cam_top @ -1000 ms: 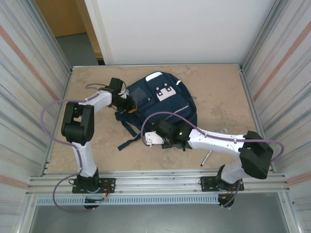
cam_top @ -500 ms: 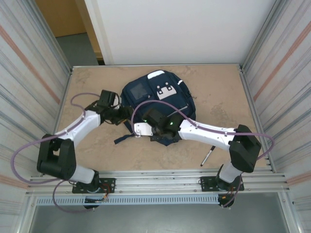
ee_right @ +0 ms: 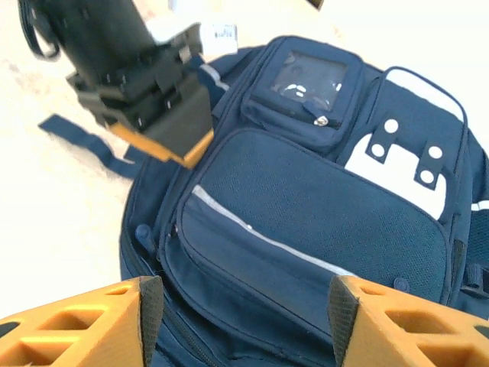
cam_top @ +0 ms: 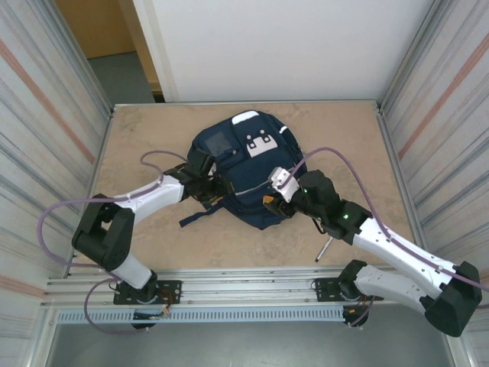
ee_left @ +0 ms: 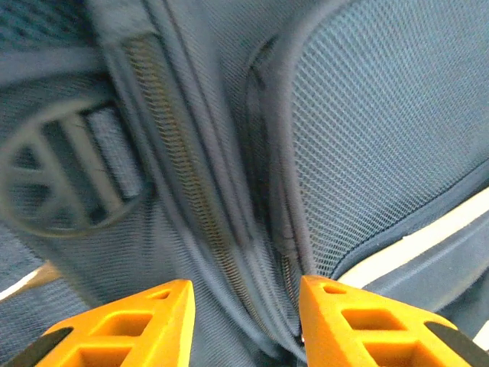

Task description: Pack books, pencil case, and school supplies into a backpack

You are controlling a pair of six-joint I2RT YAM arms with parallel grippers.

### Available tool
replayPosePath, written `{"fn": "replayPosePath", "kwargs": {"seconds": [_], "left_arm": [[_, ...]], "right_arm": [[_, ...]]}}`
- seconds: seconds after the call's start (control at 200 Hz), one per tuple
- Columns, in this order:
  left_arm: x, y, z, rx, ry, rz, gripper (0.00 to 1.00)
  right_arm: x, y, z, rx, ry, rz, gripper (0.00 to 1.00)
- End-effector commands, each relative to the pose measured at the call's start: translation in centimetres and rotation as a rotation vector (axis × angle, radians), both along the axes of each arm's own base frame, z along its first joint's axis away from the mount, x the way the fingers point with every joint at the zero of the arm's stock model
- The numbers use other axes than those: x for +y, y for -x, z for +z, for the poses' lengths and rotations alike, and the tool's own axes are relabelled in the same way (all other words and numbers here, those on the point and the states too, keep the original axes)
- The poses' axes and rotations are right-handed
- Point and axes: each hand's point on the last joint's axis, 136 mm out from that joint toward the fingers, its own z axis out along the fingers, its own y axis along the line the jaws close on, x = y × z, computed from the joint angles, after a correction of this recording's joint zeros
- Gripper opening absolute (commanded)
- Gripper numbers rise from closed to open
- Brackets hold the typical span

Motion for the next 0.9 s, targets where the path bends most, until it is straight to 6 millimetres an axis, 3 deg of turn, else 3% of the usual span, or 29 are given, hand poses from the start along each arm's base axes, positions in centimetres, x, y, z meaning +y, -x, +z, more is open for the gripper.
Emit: {"fn": "replayPosePath", "kwargs": {"seconds": [0.0, 0.09, 0.165, 0.266, 0.311, 0.371, 0.511, 0.521, 0.526, 0.531, 0.541, 0.551, 0.586, 0.621, 0.727, 0.817, 0.892], "left_arm": [[0.1, -0.3, -1.4, 0.029, -0.066, 0.099, 0.42], [0.4, -0.2, -3.0, 0.076, -0.088, 0.164, 0.41], [0.8, -0.3, -3.8, 0.098, -0.108, 0.213, 0.34], [1.5, -0.6, -3.9, 0.092, -0.126, 0.260, 0.20], [1.6, -0.7, -3.3, 0.079, -0.129, 0.268, 0.08], [2.1, -0.7, -2.4, 0.059, -0.144, 0.291, 0.00], [2.6, -0.8, 0.8, -0.015, -0.119, 0.312, 0.00], [2.5, -0.8, 1.0, -0.017, -0.115, 0.312, 0.00], [2.5, -0.8, 1.1, -0.018, -0.112, 0.312, 0.00], [2.5, -0.8, 1.2, -0.021, -0.109, 0.312, 0.00], [2.5, -0.8, 1.4, -0.024, -0.106, 0.311, 0.00], [2.5, -0.8, 1.6, -0.028, -0.103, 0.310, 0.00], [2.4, -0.8, 2.3, -0.041, -0.087, 0.307, 0.00], [2.2, -0.8, 2.9, -0.052, -0.071, 0.299, 0.00], [1.8, -1.0, 4.6, -0.089, -0.036, 0.273, 0.00], [1.7, -1.1, 5.6, -0.105, -0.014, 0.257, 0.00], [1.6, -1.1, 6.2, -0.107, 0.023, 0.252, 0.00]], "right_arm": [[0.2, 0.5, 0.1, 0.044, -0.052, 0.004, 0.60], [0.6, 0.7, 0.8, 0.035, -0.085, 0.026, 0.61], [1.1, 0.9, 1.5, 0.026, -0.120, 0.049, 0.61], [1.7, 1.0, 1.7, 0.029, -0.139, 0.074, 0.61], [1.8, 0.9, 1.5, 0.036, -0.136, 0.078, 0.61], [2.0, 0.8, 1.1, 0.056, -0.131, 0.084, 0.61], [2.6, 1.3, 0.5, 0.103, -0.155, 0.127, 0.65], [2.7, 1.3, 0.5, 0.107, -0.160, 0.125, 0.71], [2.7, 1.2, 0.4, 0.109, -0.164, 0.116, 0.85], [2.7, 1.2, 0.4, 0.109, -0.164, 0.116, 0.85], [2.6, 1.0, 0.4, 0.112, -0.171, 0.103, 0.97], [2.6, 0.8, 0.4, 0.115, -0.180, 0.084, 1.00], [2.0, -0.1, 0.4, 0.133, -0.208, 0.011, 0.99], [1.9, -0.8, -0.8, 0.204, -0.215, -0.051, 0.99], [1.7, -1.6, -2.5, 0.437, -0.293, -0.170, 0.99], [3.1, -1.1, -3.6, 0.615, -0.299, -0.121, 1.00], [4.1, -0.5, -4.3, 0.668, -0.224, -0.139, 0.90]]}}
